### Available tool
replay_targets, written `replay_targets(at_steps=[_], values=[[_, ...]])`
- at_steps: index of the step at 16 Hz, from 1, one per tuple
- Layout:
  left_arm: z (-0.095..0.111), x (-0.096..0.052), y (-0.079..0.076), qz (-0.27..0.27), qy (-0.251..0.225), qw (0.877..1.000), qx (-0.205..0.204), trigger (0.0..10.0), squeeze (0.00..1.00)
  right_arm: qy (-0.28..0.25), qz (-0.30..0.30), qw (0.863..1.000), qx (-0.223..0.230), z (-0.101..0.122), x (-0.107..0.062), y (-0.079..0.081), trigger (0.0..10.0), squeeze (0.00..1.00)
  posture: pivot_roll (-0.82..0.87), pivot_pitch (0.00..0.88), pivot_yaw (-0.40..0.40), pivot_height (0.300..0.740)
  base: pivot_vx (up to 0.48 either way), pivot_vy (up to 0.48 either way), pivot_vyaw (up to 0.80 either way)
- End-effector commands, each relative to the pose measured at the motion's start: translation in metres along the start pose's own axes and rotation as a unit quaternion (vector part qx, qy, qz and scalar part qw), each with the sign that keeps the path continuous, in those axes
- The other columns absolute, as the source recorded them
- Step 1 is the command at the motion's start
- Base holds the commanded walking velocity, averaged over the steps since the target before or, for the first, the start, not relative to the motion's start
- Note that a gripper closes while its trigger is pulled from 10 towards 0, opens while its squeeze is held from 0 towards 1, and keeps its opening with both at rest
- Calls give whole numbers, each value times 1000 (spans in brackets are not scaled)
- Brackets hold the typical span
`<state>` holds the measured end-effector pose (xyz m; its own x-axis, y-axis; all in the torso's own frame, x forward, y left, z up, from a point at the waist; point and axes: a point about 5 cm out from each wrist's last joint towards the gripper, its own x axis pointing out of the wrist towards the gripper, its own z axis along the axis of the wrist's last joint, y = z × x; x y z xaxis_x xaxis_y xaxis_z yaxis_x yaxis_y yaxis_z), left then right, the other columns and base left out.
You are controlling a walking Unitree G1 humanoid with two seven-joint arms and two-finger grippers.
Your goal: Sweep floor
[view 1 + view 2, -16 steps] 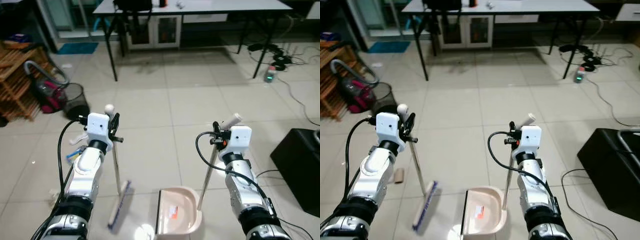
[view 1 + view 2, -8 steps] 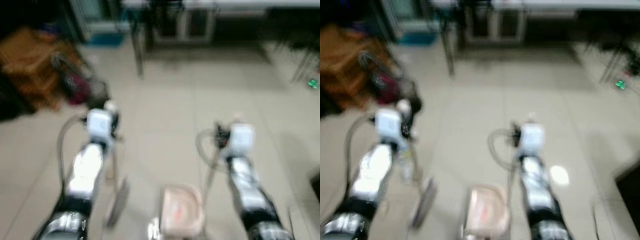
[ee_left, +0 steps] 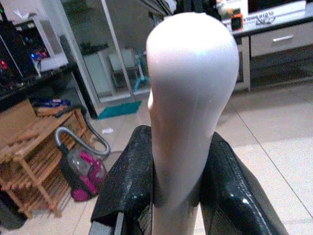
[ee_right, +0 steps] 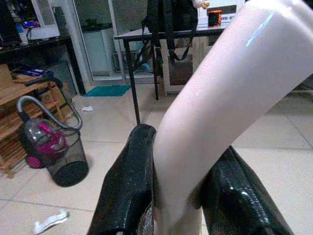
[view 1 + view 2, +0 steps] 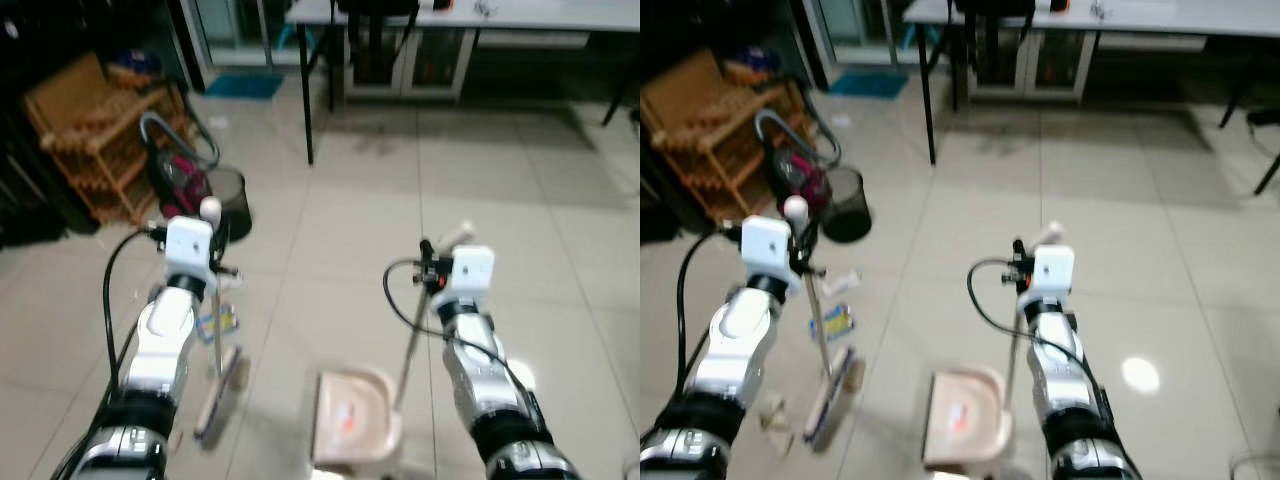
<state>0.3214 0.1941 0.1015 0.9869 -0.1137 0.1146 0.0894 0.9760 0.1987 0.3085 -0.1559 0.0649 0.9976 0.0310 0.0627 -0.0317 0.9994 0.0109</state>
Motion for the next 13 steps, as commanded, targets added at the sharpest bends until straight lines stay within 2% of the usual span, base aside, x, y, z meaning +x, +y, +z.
replay_targets(at_steps=[1,7,9,13], values=[[18,8,-2,-5,-44,999,10,10000,0,-18,-20,1000,6,8,4,-6,10000,0,-70,0,62,740,472,0,0],[18,6,1,-2,-43,999,20,10000,0,-11,-16,1000,5,6,5,-3,10000,0,-58,0,60,740,474,0,0],[17,4,4,1,-43,999,23,10000,0,-13,7,1000,-6,7,6,4,10000,0,-50,0,57,740,472,0,800],[16,0,7,3,-40,999,27,10000,0,-12,5,1000,4,5,5,7,10000,0,-46,0,61,740,472,0,800]])
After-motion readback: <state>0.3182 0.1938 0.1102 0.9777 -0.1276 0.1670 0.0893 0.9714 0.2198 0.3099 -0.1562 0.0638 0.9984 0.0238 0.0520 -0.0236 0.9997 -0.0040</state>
